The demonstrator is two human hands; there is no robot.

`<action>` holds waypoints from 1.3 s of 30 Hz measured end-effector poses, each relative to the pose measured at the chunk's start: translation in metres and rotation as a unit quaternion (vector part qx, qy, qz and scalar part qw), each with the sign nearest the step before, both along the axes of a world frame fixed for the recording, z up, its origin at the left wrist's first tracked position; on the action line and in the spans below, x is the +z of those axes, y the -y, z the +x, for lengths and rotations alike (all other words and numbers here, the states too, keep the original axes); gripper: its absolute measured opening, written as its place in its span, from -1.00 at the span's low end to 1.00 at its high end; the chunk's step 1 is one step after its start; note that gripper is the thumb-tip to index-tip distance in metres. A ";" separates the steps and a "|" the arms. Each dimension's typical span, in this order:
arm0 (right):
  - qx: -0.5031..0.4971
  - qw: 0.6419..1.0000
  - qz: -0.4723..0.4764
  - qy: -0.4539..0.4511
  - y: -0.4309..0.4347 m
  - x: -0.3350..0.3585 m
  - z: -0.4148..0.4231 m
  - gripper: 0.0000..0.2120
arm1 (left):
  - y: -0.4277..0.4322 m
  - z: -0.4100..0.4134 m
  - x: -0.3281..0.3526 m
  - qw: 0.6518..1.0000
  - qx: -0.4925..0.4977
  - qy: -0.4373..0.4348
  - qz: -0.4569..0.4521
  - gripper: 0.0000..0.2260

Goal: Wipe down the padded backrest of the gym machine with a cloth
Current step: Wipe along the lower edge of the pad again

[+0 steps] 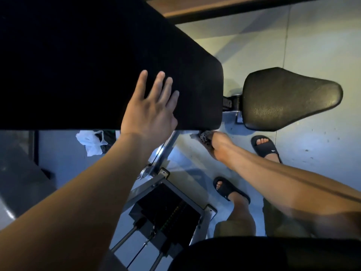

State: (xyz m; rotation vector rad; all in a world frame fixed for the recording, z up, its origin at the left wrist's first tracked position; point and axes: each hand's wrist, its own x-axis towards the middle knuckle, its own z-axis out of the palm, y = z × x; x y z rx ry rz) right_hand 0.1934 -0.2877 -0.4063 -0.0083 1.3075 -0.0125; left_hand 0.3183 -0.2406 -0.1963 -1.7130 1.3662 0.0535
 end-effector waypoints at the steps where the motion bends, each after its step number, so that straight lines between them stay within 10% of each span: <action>1: -0.013 1.000 -0.006 -0.014 -0.004 -0.006 0.001 -0.78 | 0.000 0.000 -0.001 1.000 -0.005 0.004 -0.004 -0.39; 14: 0.054 0.986 -0.151 0.033 0.004 0.003 -0.007 -0.72 | -0.003 0.001 -0.009 0.998 -0.037 0.026 -0.031 -0.40; 18: 0.268 0.871 -0.411 0.000 -0.010 -0.014 -0.025 -0.79 | -0.004 -0.001 -0.010 0.998 -0.042 0.028 -0.039 -0.40; 29: 0.249 0.735 -0.610 0.161 -0.050 0.051 -0.008 -0.79 | -0.004 -0.004 -0.001 0.998 -0.039 0.021 -0.035 -0.44; 39: 0.096 0.834 -0.538 0.071 -0.074 0.068 0.006 -0.75 | -0.021 0.018 0.054 0.988 0.001 0.110 -0.109 -0.43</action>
